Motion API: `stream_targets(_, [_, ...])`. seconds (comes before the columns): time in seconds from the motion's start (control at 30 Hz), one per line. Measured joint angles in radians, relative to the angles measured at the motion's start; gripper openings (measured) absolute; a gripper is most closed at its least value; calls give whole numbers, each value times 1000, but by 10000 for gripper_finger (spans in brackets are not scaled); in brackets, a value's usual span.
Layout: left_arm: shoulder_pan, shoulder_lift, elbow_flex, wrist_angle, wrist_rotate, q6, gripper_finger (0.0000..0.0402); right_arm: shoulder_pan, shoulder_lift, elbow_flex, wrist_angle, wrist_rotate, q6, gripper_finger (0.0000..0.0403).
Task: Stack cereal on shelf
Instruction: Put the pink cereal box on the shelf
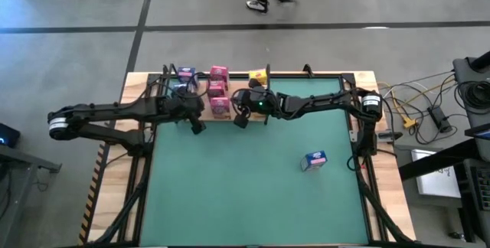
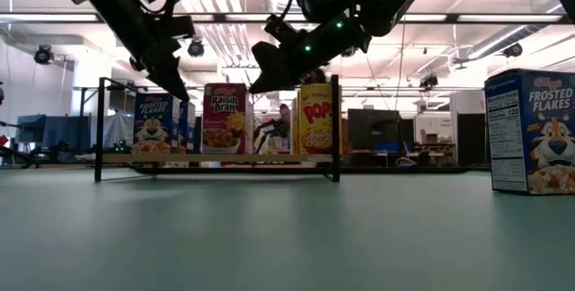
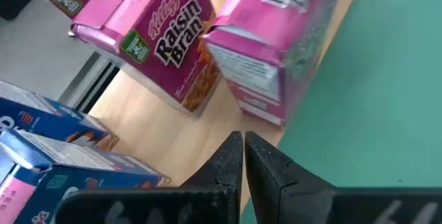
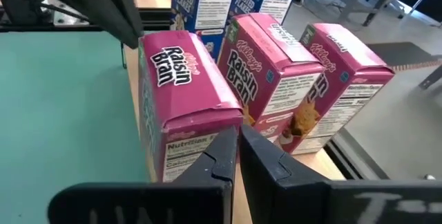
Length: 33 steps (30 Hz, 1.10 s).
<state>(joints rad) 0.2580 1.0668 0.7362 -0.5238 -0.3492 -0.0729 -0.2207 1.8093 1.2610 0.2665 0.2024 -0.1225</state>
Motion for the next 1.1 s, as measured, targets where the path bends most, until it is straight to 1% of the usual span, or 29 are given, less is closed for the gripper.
stream_targets(0.07, [-10,-10,-1,1,30,0,0,0,-12,0,-16,7,-6,9])
stream_targets(0.2, [-49,-18,-5,41,130,23,0,7,-57,1,-66,8,-8,9])
stream_targets(0.23, [-61,-19,-5,54,136,31,0,11,-64,1,-79,7,-8,9])
stream_targets(0.37, [-99,-21,-3,70,143,49,0,28,-65,1,-94,-1,-8,9])
stream_targets(0.57, [-145,-62,3,31,143,40,0,33,-6,4,-74,-1,5,9])
stream_targets(0.73, [-160,-112,3,34,141,34,0,35,53,17,24,4,-7,9])
stream_targets(0.83, [-160,-132,2,37,139,28,0,36,82,41,44,2,-18,9])
stream_targets(1.0, [-161,-137,-10,41,124,26,0,40,84,60,8,9,-20,9])
stream_targets(1.1, [-161,-132,-13,43,123,26,0,40,70,70,-48,8,-17,9])
